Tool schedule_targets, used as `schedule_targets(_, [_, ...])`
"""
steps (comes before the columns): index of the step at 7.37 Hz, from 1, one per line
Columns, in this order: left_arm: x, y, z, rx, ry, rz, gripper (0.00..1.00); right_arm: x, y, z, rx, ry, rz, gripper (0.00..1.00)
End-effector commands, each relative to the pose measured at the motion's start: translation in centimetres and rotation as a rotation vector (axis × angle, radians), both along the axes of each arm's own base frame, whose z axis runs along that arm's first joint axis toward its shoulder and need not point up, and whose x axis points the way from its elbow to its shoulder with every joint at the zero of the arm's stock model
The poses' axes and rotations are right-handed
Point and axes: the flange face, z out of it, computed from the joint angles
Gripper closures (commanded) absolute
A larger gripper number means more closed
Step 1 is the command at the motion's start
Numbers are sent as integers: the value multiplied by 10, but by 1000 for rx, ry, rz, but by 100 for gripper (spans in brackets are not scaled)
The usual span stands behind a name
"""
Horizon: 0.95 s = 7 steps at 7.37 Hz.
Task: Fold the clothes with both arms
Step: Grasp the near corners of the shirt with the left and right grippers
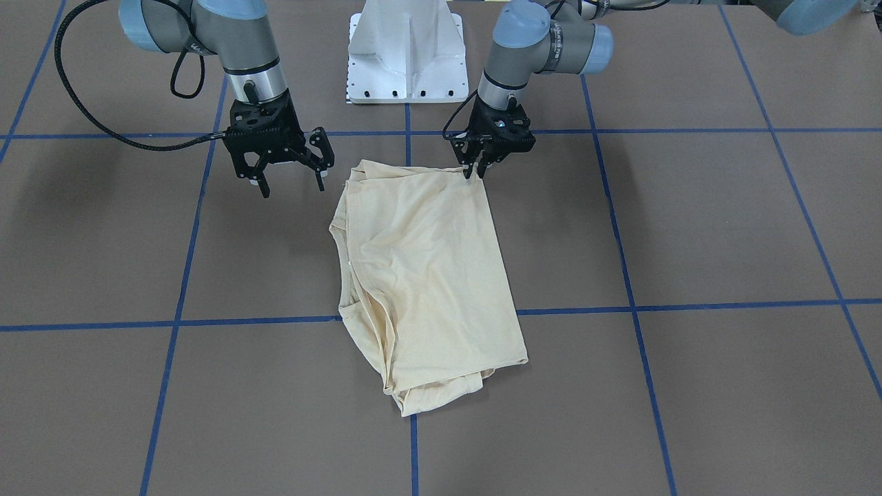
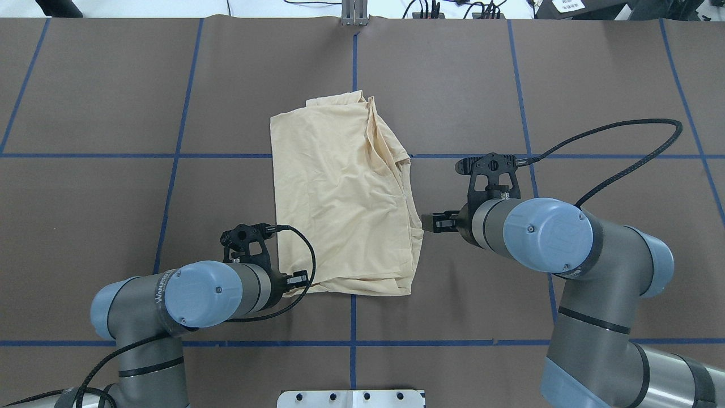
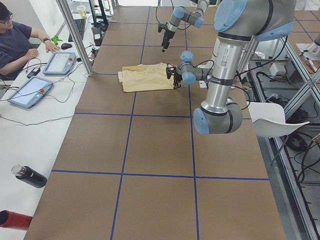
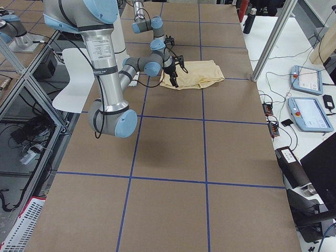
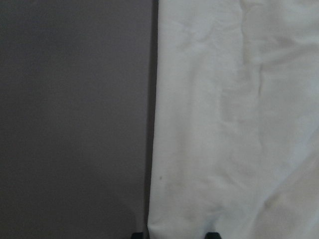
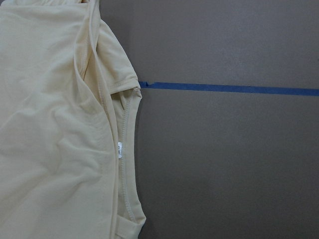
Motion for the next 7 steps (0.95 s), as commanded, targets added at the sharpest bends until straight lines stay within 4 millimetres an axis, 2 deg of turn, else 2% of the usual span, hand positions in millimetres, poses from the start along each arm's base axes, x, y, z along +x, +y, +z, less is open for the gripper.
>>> schedule_targets(1, [-5, 1, -9, 1, 18, -1, 100, -14, 11, -3, -45, -27, 27, 0])
schedule_targets(3, [-6, 1, -9, 0, 19, -3, 100, -41, 37, 3, -91, -39, 114, 4])
schedule_targets(4, [-6, 1, -9, 0, 17, -5, 100, -56, 48, 12, -153, -55, 172, 15])
schedule_targets(5, [-6, 1, -9, 0, 17, -5, 100, -70, 51, 14, -210, -76, 219, 19])
schedule_targets(7, [-6, 1, -9, 1, 18, -5, 100, -96, 50, 15, -185, -59, 250, 22])
